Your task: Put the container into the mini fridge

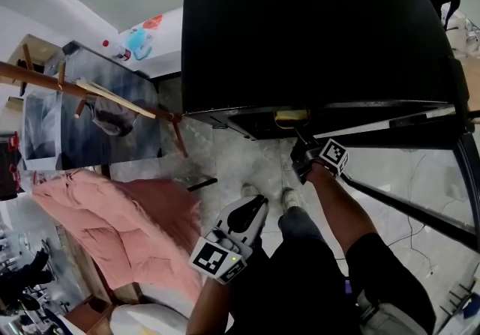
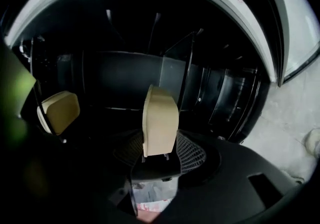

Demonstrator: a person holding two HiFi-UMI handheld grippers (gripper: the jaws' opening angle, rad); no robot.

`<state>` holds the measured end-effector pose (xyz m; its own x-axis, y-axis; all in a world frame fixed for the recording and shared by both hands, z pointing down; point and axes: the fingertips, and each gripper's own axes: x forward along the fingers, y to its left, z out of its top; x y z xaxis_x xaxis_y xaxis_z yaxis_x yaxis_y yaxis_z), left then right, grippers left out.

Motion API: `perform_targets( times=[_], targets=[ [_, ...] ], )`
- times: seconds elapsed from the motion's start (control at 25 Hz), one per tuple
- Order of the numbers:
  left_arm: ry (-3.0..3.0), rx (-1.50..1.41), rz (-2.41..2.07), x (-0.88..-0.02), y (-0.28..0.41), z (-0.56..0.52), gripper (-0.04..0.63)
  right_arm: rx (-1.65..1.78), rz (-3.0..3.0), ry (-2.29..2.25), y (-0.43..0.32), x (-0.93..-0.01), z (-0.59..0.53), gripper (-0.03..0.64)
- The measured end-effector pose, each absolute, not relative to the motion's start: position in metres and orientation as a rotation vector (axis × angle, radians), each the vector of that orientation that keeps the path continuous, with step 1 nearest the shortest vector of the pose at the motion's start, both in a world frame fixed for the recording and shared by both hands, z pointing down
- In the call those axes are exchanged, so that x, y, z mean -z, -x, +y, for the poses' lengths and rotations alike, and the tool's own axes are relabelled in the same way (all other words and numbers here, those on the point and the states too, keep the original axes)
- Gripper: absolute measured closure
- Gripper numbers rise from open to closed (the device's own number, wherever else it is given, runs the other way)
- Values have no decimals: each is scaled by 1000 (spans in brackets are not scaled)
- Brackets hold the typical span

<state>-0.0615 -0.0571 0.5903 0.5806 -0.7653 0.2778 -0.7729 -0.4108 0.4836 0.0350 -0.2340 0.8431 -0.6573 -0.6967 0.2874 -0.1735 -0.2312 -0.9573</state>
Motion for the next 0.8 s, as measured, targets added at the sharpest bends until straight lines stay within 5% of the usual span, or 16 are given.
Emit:
perform_targets(
  times=[0.52, 0.64, 0.8],
  targets=[
    [-2195, -23, -1319, -588, 85, -58, 546, 1956, 1702, 1074, -19, -842, -283, 391],
    [-2192, -25, -1321, -587, 85, -57, 546, 1969, 1707, 1084, -16, -842, -284, 311],
    [-2194, -26, -1319, -585, 86, -55, 546, 2018, 1705, 1079, -13, -843, -273, 299]
  ],
)
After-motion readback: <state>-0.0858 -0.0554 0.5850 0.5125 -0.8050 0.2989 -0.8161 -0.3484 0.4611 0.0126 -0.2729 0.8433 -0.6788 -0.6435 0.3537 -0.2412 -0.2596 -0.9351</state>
